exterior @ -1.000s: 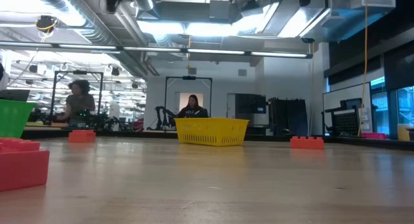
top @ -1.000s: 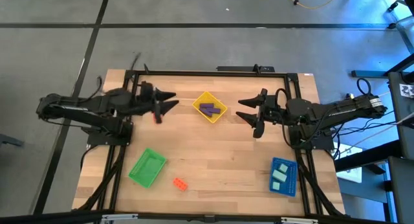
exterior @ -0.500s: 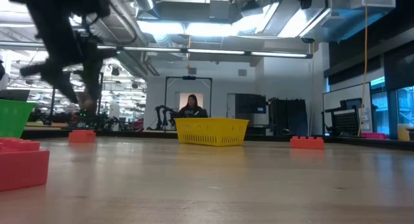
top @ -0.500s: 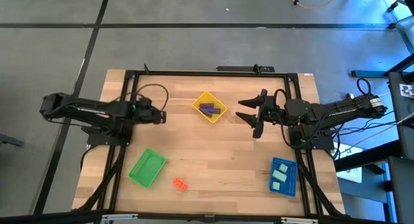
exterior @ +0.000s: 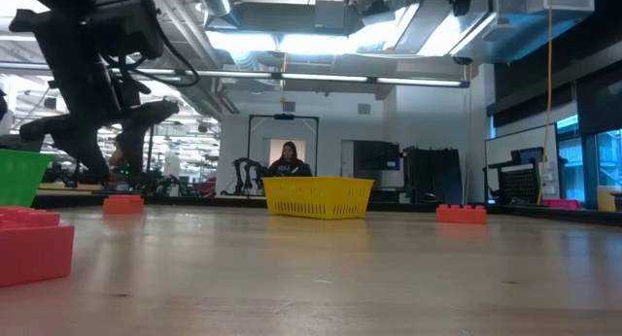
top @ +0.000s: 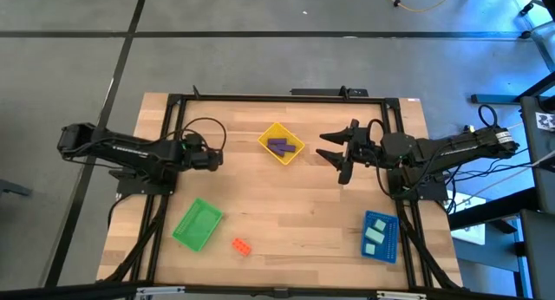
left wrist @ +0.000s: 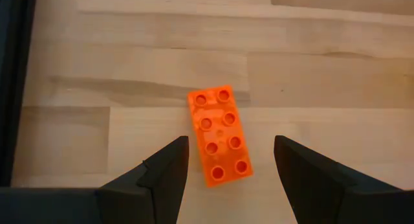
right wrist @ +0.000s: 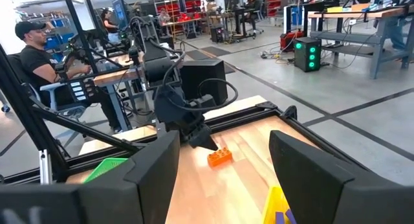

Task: Sort & place blocks by color
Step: Put the top left orange game piece into the green bin

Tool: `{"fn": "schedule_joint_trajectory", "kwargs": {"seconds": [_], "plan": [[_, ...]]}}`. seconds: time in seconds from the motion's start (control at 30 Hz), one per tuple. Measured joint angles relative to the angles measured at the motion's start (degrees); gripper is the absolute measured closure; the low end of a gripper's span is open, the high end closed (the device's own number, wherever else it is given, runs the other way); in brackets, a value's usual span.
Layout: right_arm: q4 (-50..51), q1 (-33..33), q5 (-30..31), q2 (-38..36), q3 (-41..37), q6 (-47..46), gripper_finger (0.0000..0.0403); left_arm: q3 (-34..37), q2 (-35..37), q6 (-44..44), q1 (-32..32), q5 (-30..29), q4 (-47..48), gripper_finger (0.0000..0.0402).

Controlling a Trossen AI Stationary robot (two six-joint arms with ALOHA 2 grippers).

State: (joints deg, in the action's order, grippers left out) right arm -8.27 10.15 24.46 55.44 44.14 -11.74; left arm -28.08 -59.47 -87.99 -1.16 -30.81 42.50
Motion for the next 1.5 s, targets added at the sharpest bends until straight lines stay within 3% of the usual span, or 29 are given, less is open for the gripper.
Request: {"fn": "schedule_joint_trajectory", "kwargs": {"seconds": [1.13,1.5], "plan": [[0.9,0.0,-0.1,0.0,0.0,0.2,0.0160,0.0,-17.2,-8.3,0.0,1.8,-7.6,0.0181],[2.9,0.0,-0.1,0.0,0.0,0.3,0.0160,-0.1,-18.2,-9.1,0.0,2.2,-7.4,0.0201]]}}
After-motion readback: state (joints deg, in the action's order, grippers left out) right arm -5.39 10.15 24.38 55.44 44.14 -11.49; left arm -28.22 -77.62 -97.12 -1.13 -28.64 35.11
